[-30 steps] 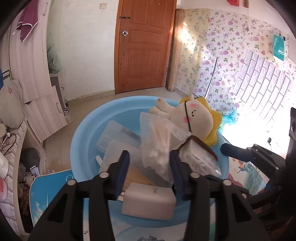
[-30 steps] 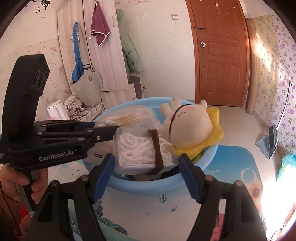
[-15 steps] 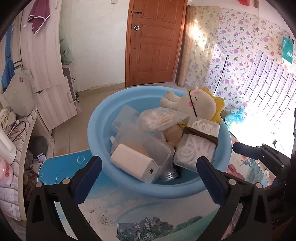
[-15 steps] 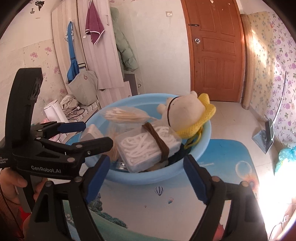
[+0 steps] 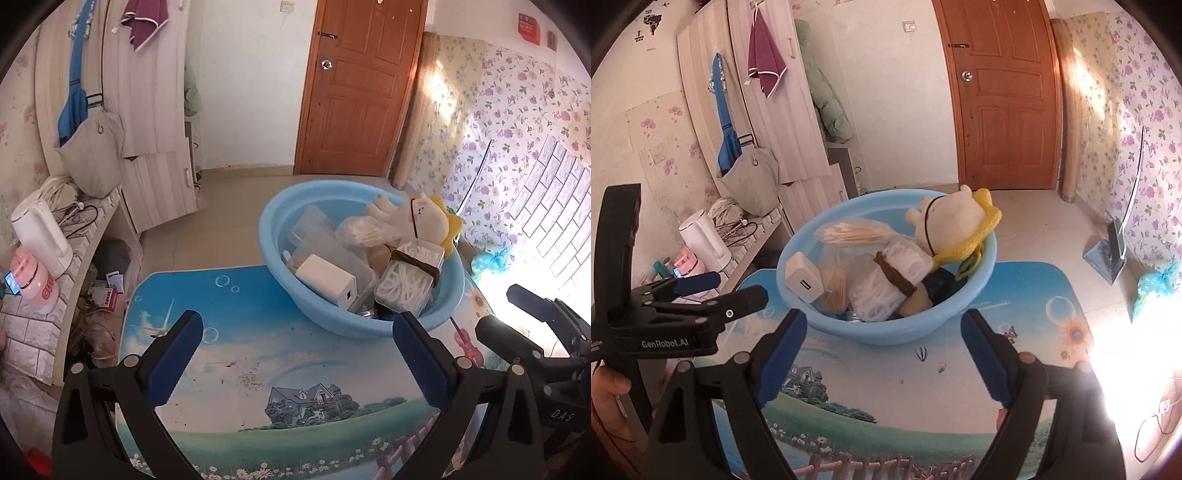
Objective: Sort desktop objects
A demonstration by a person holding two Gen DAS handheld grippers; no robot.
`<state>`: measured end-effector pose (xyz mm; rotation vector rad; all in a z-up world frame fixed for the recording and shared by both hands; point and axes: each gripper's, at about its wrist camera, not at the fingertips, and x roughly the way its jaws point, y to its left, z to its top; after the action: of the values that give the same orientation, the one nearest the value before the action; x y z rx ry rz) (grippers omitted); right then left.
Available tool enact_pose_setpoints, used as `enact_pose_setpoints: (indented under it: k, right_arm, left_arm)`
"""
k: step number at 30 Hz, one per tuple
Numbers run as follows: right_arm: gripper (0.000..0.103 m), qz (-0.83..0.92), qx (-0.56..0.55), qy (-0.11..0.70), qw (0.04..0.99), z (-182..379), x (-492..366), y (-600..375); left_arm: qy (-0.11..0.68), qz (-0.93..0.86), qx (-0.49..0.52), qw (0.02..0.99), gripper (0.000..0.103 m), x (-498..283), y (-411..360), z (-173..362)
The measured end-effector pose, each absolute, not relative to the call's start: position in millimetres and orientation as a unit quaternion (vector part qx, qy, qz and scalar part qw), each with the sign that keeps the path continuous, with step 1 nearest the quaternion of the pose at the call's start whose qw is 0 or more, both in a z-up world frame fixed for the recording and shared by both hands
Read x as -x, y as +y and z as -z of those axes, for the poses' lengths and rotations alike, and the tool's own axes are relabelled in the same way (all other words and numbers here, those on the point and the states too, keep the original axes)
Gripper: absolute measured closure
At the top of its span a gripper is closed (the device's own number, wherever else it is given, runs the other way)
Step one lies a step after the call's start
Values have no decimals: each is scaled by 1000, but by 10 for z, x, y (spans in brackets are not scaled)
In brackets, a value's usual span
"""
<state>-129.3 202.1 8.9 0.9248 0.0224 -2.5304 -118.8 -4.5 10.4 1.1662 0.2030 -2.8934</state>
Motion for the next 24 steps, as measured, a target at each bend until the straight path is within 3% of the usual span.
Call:
enact_pose_setpoints:
  k: [5,9,13,24]
  right_arm:
    - [16,923,-312,39,221,-232,1136,1904]
    - [0,928,-292,39,226,-314,1046,1863]
    - [0,944,-249,52,212,-374,980,1856]
    - [0,926,-309,44,213,-300,1039,1888]
  left_arm:
    - [61,933,-353,38,0,985,-113,-268]
    - [58,934,-348,45,0,892,-94,-338]
    - [45,931,-358,58,0,839,-93,-316]
    - [29,935,-346,72,0,747,-39,-258]
